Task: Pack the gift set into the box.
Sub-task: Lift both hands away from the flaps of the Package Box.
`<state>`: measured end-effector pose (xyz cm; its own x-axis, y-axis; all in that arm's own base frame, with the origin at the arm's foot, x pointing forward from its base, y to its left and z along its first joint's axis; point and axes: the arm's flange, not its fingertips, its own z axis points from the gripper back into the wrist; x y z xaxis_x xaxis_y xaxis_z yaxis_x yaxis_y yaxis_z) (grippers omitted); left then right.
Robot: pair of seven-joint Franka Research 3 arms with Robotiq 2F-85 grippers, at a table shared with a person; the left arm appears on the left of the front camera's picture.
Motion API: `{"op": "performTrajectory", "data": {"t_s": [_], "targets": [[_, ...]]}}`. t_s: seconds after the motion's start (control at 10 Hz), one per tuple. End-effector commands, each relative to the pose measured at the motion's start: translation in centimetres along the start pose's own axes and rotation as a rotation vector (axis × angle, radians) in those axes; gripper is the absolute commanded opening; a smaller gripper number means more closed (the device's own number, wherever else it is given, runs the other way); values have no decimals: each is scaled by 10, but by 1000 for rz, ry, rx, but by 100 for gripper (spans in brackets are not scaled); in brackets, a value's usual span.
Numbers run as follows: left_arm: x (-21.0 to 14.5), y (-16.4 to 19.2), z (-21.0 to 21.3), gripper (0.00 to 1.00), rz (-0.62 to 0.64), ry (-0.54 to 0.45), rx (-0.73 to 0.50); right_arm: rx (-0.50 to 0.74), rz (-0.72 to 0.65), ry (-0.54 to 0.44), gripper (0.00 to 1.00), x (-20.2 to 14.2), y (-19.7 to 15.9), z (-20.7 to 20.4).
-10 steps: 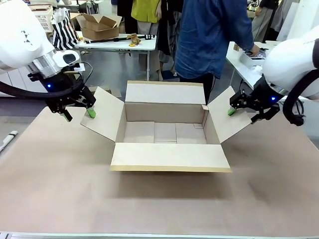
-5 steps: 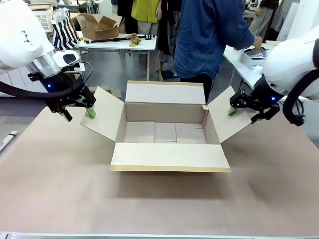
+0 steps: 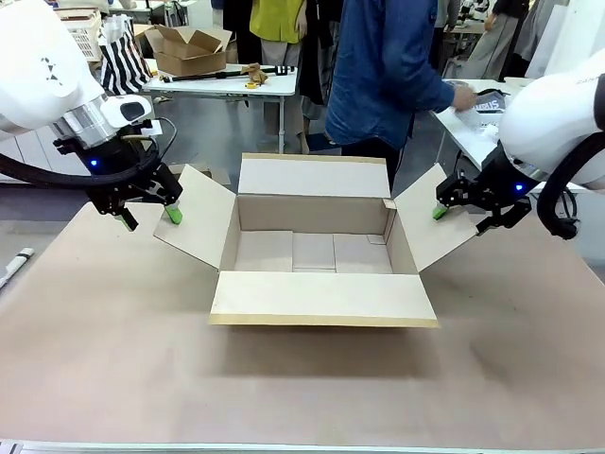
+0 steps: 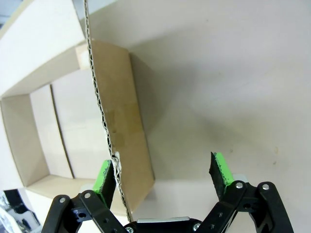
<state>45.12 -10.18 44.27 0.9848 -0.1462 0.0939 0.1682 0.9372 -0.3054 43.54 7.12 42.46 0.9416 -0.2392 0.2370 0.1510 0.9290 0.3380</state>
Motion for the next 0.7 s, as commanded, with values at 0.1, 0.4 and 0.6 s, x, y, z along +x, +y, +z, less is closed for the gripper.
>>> {"op": "performTrajectory", "data": {"t_s": [0.1,0.4,0.6], "targets": [[-1,-1,1,100,11,-5,21,-12,-5,-4,100,2,2,3],[-1,-1,1,100,11,-5,21,-12,-5,-4,100,2,2,3],[-1,-1,1,100,11,-5,21,-12,-5,-4,100,2,2,3]]}}
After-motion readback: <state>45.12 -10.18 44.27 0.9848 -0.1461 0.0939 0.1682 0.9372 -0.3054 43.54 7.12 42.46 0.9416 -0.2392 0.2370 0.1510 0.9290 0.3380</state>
